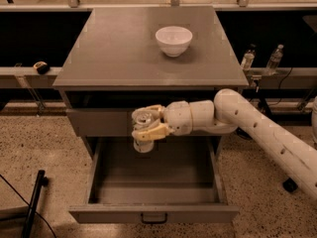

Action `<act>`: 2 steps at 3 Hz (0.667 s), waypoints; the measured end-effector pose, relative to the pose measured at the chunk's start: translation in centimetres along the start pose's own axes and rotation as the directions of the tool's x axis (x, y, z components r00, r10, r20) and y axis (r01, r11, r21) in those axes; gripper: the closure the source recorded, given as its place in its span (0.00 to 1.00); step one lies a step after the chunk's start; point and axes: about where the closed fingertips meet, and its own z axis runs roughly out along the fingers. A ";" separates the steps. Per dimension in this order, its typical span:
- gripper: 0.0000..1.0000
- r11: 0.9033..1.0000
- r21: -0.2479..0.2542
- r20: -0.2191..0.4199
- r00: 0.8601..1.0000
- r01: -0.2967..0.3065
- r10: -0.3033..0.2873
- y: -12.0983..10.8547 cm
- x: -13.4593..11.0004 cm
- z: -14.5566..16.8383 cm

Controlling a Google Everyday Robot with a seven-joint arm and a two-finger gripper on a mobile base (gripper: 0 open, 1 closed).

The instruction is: Place 7up can into middle drawer

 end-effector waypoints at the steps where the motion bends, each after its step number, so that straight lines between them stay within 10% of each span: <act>1: 1.00 0.998 -0.006 -0.042 0.997 -0.062 0.061 4.0 2.1 -0.6; 2: 1.00 0.997 -0.016 -0.051 0.996 -0.076 0.075 5.0 2.7 -0.5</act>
Offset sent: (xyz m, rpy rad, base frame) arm -0.0401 -0.0103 -0.0196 -0.0454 0.0595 0.0017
